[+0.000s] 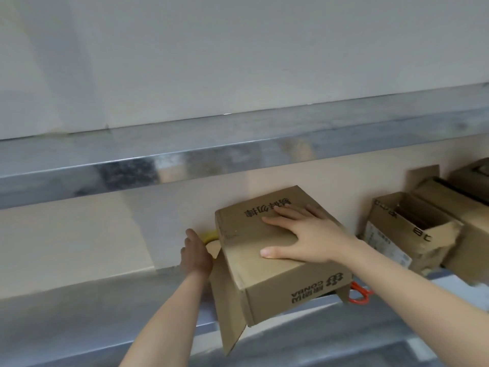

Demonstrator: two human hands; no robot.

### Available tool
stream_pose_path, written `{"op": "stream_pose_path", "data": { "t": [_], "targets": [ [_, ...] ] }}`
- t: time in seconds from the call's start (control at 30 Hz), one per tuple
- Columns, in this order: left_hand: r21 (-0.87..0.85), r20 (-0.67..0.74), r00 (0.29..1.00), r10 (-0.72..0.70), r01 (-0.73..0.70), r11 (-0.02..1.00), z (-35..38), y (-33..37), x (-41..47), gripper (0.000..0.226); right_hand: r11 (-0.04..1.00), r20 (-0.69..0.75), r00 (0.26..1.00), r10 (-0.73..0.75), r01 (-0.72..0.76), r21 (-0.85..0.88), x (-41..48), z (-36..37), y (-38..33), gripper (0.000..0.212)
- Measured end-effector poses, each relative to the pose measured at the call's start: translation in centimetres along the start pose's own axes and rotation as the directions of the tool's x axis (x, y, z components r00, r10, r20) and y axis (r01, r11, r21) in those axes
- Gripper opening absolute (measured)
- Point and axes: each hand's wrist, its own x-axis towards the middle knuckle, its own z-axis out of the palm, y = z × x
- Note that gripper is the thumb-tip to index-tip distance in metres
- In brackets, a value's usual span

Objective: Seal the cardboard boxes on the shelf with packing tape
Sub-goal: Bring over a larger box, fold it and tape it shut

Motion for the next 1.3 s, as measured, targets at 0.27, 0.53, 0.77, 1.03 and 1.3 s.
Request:
{"op": "stream_pose_path", "data": {
  "t": [0.27,0.53,0.77,1.03,1.3],
  "targets": [
    [-0.182,-0.15,0.943,-0.298,0.27,0.946,-8.6,-2.9,0.5,0.045,1.0,0.002,1.0,-0.001,0.001,0.004,1.6,0.9,-2.6,0.086],
    [-0.782,0.098,0.955,-0.279,0.247,0.572,-14.6,-0.3,-2.7,0.025,0.982,-0.178,0.973,-0.146,0.165,0.094,3.1,1.1,-6.7,0.07],
    [-0.747,0.051,0.997,-0.055,0.075,0.66,-16.1,2.4,-5.3,0.031,0.797,-0.341,0.935,-0.102,0.282,0.534,3.1,0.4,-8.0,0.074],
    [-0.848,0.202,0.938,0.282,0.024,0.529,-16.6,5.7,-6.4,0.041,0.734,-0.342,0.924,-0.174,0.353,0.58,3.0,-1.2,-7.1,0.018],
    [-0.804,-0.166,0.951,0.259,-0.283,0.523,-15.6,7.8,-6.5,0.009,0.749,-0.398,0.912,-0.1,0.333,0.573,1.5,-2.1,-6.3,0.036]
  ]
}}
